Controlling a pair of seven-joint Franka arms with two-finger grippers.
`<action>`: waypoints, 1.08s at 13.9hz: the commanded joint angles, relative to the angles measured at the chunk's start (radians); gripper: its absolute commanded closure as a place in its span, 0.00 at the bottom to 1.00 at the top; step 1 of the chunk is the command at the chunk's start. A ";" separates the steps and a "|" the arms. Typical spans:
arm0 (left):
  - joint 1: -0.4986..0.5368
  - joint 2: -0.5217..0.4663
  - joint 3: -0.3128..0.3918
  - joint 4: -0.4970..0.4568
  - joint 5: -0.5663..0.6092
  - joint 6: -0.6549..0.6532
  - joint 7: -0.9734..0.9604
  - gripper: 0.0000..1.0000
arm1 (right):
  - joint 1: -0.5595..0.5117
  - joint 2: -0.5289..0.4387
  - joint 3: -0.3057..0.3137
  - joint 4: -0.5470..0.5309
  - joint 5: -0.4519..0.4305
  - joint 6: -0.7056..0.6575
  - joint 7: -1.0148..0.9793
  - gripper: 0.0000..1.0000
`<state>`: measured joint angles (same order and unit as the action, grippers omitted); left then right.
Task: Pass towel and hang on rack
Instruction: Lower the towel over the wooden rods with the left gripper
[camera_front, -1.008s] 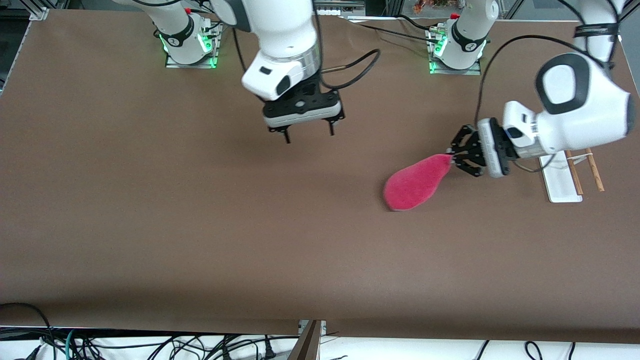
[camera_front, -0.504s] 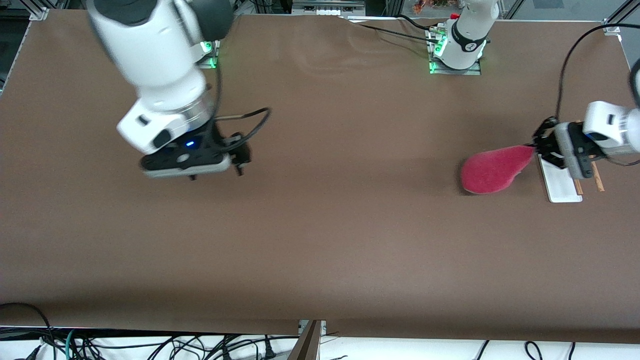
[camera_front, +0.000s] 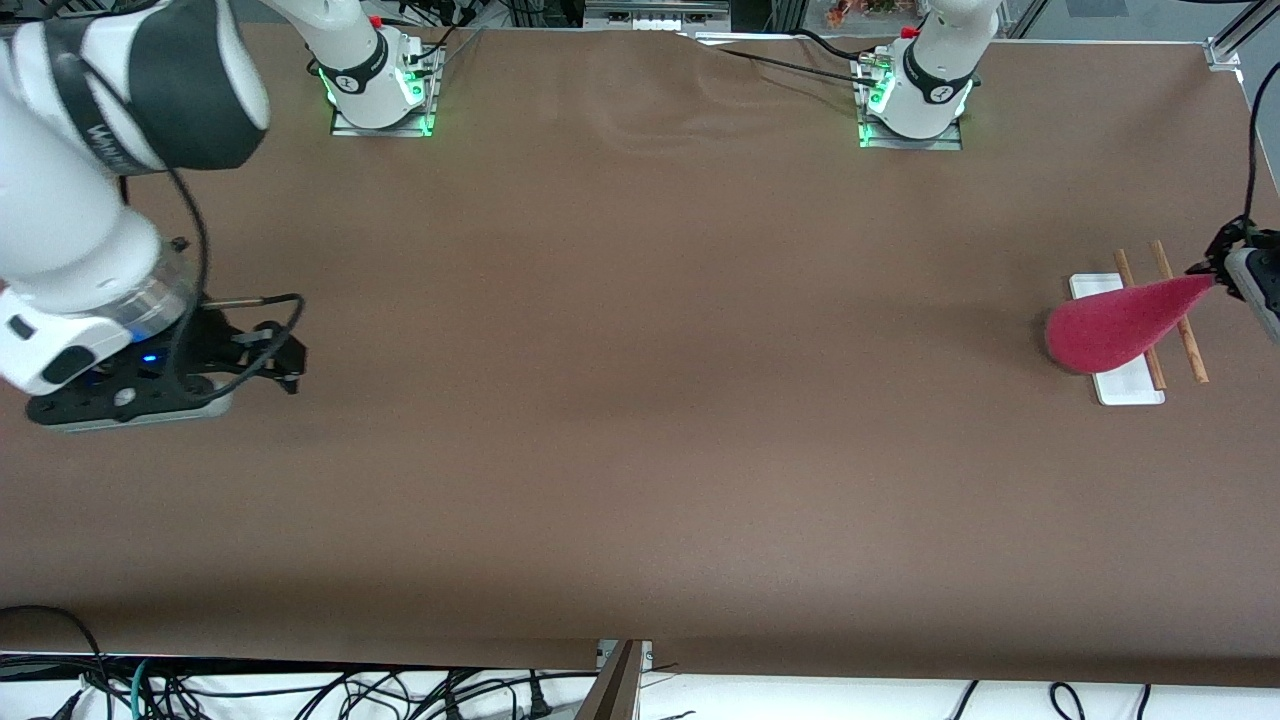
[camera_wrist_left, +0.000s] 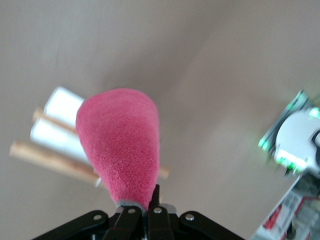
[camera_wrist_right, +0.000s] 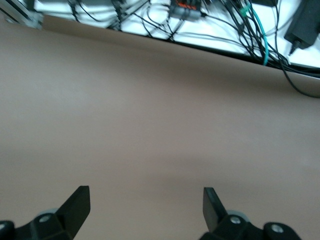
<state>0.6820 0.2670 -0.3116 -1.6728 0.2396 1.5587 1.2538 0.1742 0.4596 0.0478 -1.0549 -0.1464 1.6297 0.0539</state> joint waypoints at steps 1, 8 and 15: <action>0.050 0.055 -0.015 0.059 0.140 -0.005 -0.013 1.00 | -0.060 -0.036 0.017 -0.005 0.011 -0.065 -0.035 0.00; 0.148 0.191 -0.014 0.079 0.296 0.245 -0.004 1.00 | -0.186 -0.189 0.020 -0.186 0.010 -0.120 -0.106 0.00; 0.202 0.311 0.005 0.077 0.294 0.429 0.007 0.93 | -0.185 -0.384 0.007 -0.514 0.011 -0.125 -0.111 0.00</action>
<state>0.8798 0.5532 -0.3015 -1.6266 0.5073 1.9792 1.2552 -0.0069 0.1525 0.0520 -1.4559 -0.1464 1.4800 -0.0474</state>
